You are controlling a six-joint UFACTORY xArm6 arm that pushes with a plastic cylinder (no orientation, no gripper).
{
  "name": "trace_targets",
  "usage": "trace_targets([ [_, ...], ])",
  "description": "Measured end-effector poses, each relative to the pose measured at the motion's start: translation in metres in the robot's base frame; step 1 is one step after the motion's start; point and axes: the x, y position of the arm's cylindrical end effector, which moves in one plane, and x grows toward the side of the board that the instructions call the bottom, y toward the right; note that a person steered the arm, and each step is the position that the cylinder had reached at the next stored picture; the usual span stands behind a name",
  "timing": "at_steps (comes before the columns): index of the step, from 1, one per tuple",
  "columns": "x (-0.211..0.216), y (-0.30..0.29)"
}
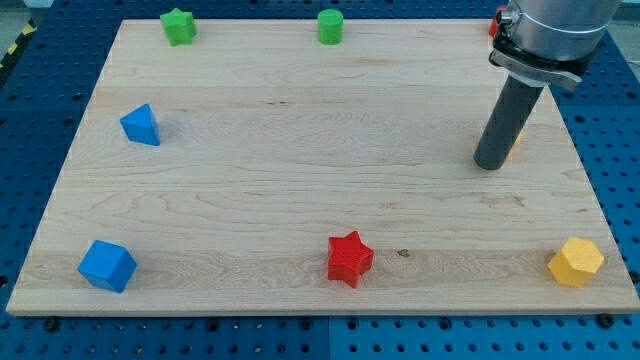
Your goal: Move the yellow heart center right of the board
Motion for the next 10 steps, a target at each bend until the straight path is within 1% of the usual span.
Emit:
trace_targets([
  [3,-0.011,0.027],
  [4,-0.014,0.015],
  [5,-0.031,0.005],
  [8,-0.036,0.038],
  [9,-0.036,0.025],
  [10,-0.036,-0.023],
])
